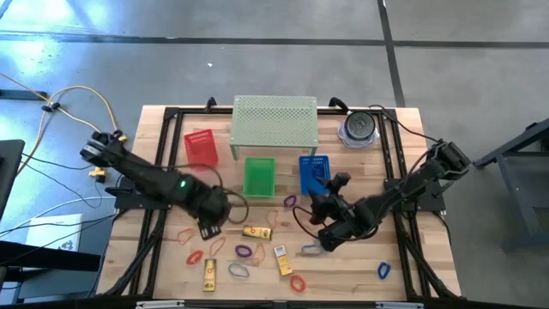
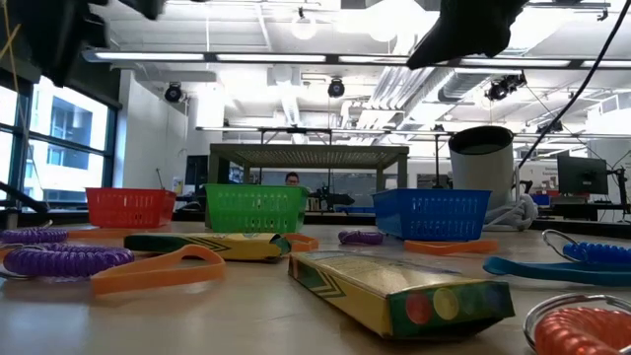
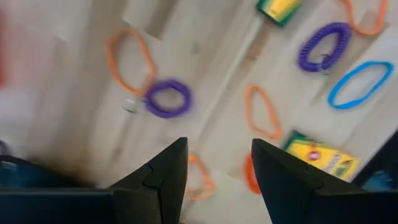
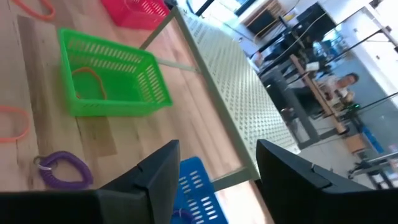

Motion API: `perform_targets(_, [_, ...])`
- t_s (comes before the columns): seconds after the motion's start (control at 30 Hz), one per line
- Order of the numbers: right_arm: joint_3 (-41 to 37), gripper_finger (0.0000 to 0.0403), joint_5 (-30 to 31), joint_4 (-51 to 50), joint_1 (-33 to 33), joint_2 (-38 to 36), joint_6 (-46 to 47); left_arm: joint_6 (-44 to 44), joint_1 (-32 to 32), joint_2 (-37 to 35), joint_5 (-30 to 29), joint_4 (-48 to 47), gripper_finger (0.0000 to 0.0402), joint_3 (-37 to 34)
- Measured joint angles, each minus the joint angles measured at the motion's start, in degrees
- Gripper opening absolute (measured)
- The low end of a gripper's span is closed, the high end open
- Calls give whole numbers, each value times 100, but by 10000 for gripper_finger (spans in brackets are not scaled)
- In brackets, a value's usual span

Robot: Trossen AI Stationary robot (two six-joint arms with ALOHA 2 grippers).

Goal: Pick & Place Office Desk Supplies
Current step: Put the yellow crayon box into the red bin

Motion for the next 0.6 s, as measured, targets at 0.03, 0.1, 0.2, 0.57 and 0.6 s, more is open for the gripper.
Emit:
perform_targets(0.03, [0,201,-23,8,-8,0,2,-252,-184,0,-5,134,172,-81])
perform_targets(0.1, [0,201,-45,38,-36,0,11,-777,-532,2,-5,417,172,-240])
perform_targets(0.2, [0,201,-165,55,-64,0,135,-1961,-986,2,-6,931,172,-467])
perform_targets(0.57, [0,201,-278,140,-70,2,92,-5785,-1933,486,-504,1530,172,-540])
perform_targets(0.6, [0,201,-278,138,-70,2,90,-5844,-1939,563,-469,1595,172,-540])
